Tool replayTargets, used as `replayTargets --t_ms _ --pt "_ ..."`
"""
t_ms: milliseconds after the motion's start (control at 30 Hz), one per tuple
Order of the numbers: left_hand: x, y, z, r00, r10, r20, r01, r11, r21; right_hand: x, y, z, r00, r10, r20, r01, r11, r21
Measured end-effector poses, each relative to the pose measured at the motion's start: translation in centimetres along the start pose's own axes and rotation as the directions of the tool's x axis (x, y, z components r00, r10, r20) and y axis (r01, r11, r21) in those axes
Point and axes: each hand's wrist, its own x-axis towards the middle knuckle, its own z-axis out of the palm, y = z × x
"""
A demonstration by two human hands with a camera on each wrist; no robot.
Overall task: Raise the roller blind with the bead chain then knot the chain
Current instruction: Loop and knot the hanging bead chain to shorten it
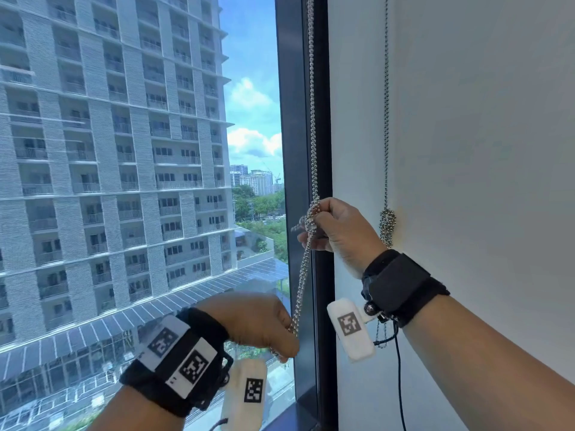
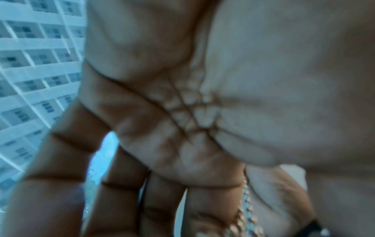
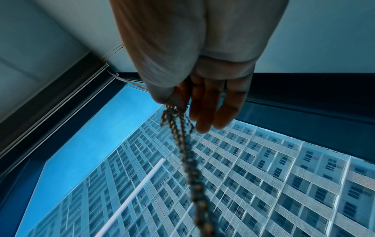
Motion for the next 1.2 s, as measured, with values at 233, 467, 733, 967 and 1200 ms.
replayTargets --t_ms 233,467,733,967,1200 --pt "1.1 0.2 1.9 0.987 -0.129 0.099 0.108 0.975 0.197 0.0 0.5 -0.1 1.0 0.013 -0.025 -0.013 1.0 0.001" --pt "3.0 -0.1 3.5 0.961 -0.243 0.134 0.192 0.932 0.308 -0.4 -1.7 0.7 0.99 0.057 0.131 -0.096 0.946 0.31" --pt "4.0 -0.2 4.7 0.967 -0.205 0.149 0.182 0.971 0.155 -1.4 -1.9 1.7 0.975 -0.088 0.204 0.108 0.99 -0.087" --pt "3.5 -1.8 3.8 0.992 -0.127 -0.003 0.124 0.97 -0.208 -3.3 0.8 1.8 0.977 -0.035 0.212 0.035 0.999 0.005" --pt "2.4 -2.0 0.4 0.946 -0.051 -0.321 -0.017 0.979 -0.203 -4.5 3.6 2.1 0.988 -0.13 0.082 0.151 0.915 -0.374"
